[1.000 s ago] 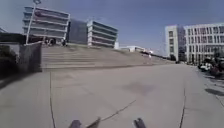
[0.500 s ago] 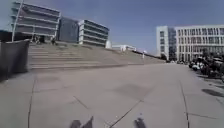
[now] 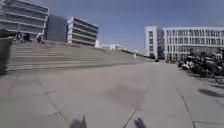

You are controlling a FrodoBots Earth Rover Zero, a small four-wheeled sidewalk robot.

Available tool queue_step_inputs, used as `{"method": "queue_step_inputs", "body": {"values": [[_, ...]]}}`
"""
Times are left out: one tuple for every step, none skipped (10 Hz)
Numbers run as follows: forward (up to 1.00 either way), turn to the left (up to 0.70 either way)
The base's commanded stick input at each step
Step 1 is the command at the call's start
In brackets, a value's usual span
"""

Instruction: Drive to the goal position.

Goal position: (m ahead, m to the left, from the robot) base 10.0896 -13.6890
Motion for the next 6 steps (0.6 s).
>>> {"method": "queue_step_inputs", "body": {"values": [[0.70,0.00],[0.70,0.00],[0.70,-0.04],[0.70,-0.20],[0.70,-0.35],[0.70,-0.35]]}}
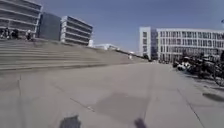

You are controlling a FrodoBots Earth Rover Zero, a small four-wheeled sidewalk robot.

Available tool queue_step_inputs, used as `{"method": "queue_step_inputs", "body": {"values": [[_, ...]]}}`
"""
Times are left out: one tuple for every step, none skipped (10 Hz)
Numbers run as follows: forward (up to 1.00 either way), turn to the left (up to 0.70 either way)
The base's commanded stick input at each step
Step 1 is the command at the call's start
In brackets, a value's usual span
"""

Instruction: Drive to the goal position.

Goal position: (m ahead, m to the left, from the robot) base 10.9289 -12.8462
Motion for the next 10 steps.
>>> {"method": "queue_step_inputs", "body": {"values": [[0.70,-0.35],[0.70,-0.35],[0.70,-0.35],[0.70,-0.35],[0.70,-0.35],[0.70,-0.35],[0.70,-0.35],[0.70,-0.09],[0.70,0.00],[0.70,0.00]]}}
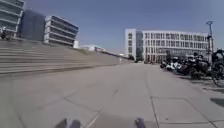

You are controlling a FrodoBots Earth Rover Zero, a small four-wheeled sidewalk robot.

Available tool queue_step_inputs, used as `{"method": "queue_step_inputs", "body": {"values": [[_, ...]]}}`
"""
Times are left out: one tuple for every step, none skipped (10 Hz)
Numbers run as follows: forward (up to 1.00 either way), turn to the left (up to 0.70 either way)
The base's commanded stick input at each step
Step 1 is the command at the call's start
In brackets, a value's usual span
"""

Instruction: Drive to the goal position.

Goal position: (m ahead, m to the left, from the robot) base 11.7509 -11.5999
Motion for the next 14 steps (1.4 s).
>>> {"method": "queue_step_inputs", "body": {"values": [[0.70,0.00],[0.70,0.00],[0.70,-0.14],[0.70,-0.33],[0.70,-0.34],[0.70,-0.33],[0.70,0.00],[0.70,0.00],[0.70,-0.16],[0.70,-0.35],[0.70,-0.35],[0.70,-0.34],[0.70,-0.21],[0.70,0.00]]}}
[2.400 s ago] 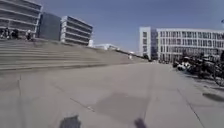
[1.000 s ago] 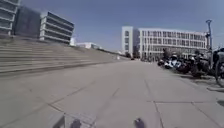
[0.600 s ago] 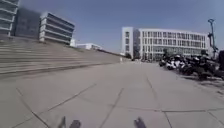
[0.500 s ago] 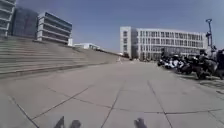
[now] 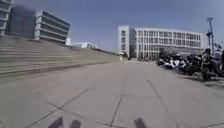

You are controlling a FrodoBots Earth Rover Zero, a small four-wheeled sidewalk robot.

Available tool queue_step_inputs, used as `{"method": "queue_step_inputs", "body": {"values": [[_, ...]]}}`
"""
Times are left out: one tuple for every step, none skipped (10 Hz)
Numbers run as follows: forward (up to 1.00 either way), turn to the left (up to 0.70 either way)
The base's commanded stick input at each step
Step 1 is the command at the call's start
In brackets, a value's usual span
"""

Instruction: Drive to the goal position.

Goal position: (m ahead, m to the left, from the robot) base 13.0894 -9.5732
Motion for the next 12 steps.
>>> {"method": "queue_step_inputs", "body": {"values": [[0.70,0.00],[0.70,0.00],[0.70,-0.34],[0.70,-0.26],[0.70,0.00],[0.70,0.00],[0.70,0.00],[0.70,0.00],[0.70,0.00],[0.70,0.00],[0.70,0.00],[0.70,0.00]]}}
